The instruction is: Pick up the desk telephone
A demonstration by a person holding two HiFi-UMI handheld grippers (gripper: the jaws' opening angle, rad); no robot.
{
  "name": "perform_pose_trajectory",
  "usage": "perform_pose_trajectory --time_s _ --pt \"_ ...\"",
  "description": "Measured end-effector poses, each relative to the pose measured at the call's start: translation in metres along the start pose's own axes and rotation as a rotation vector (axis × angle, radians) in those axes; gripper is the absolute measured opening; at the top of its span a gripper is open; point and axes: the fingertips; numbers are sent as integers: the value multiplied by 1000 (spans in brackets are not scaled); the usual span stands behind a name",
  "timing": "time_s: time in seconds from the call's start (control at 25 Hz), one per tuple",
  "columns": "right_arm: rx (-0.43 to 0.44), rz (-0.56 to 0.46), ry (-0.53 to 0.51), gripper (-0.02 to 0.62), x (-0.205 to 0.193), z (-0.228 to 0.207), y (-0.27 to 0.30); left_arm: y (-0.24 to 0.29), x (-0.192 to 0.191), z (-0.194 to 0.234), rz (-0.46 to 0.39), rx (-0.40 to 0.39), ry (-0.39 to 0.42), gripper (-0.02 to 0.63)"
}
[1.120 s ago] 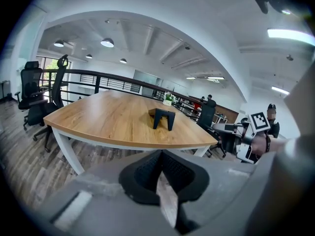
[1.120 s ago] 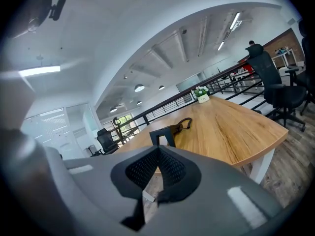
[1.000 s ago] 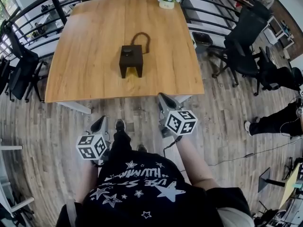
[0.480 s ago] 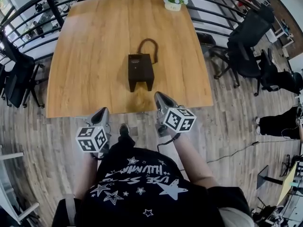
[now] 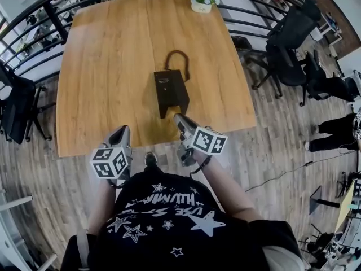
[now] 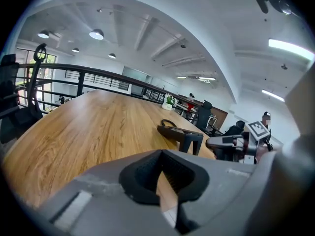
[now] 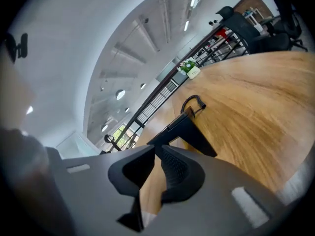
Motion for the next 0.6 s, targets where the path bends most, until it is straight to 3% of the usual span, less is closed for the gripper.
perform_pose_trajectory --time_s 0.24,0.32,0.6 --pt "21 -114 331 185 4 2 22 11 12 10 12 -35 5 2" --pt "2 -161 396 224 8 -3 27 13 16 16 18 -42 6 2" --pt "-87 -212 542 262 10 -24 43 29 27 31 27 -63 -3 2"
Point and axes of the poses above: the fingertips, and each gripper's own axes: y forward along the fingers, z to its left, x out of its top, and after that the axes turned 12 degrees about -y, right-handed
